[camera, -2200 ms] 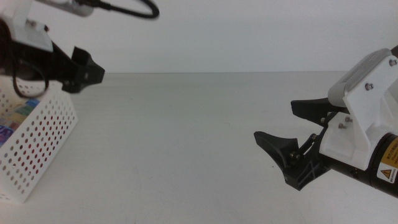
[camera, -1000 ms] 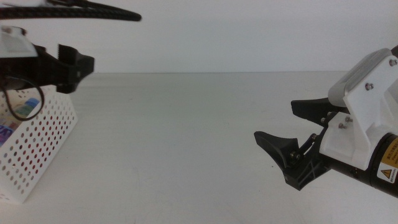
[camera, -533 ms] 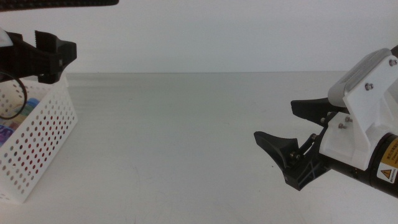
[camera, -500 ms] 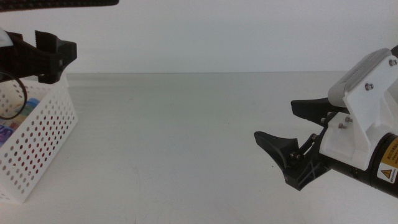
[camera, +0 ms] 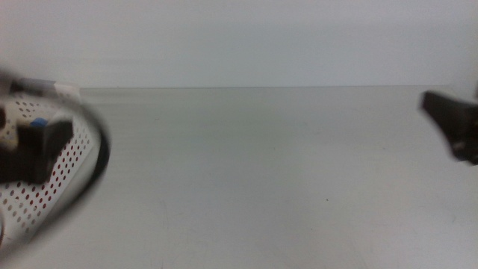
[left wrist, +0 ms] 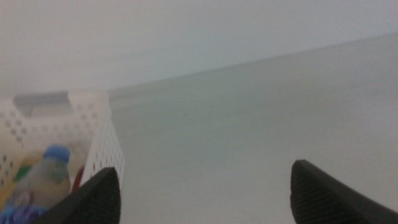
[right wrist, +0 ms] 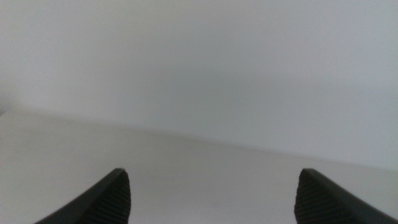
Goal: Use arms to grab the bottles and put them into the dustbin to the left of the table.
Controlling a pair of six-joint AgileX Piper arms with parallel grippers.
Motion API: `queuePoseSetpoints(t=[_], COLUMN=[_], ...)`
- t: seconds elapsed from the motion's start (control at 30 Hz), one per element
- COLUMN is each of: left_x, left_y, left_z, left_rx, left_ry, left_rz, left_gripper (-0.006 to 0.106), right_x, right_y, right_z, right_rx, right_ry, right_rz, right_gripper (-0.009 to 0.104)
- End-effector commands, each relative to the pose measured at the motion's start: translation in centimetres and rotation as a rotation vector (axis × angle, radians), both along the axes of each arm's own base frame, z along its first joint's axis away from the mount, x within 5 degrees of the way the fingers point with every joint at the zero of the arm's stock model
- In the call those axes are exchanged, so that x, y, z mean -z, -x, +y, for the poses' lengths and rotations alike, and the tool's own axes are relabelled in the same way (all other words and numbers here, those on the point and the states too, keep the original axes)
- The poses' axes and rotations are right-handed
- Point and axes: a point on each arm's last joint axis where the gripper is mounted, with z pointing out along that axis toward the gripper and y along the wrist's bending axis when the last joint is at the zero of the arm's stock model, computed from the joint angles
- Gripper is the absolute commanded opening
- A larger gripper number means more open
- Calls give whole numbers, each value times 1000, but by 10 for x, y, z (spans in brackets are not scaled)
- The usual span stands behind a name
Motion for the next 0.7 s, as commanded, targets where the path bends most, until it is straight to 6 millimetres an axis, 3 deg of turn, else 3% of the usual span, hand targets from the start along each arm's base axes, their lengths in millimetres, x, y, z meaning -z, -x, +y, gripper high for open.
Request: queuePoseSetpoints(t=[0.0,0.13,0.27,0.5,0.67], left_x=[-2,32,60,100,120], left_y=[19,50,75,95,100], left_z=[3,8,12,16,18], left_rx=[-13,-14,-14,-14,-46], left_ry=[44,47,55,66,69], left_rz=[-116,-136,-185,-236,-261], left_gripper=[90,90,90,90,90], right_x=[-20,-5,28,67,99], right_y=[9,29,50,90,101], right_z=[-17,-33,-42,-50,-52], right_rx=[81,163,212,261,270], right_ry=[-22,-15,-4,29,26], right_rz=[-148,-168,-155,-263,-281], right_gripper=[77,77,77,77,77])
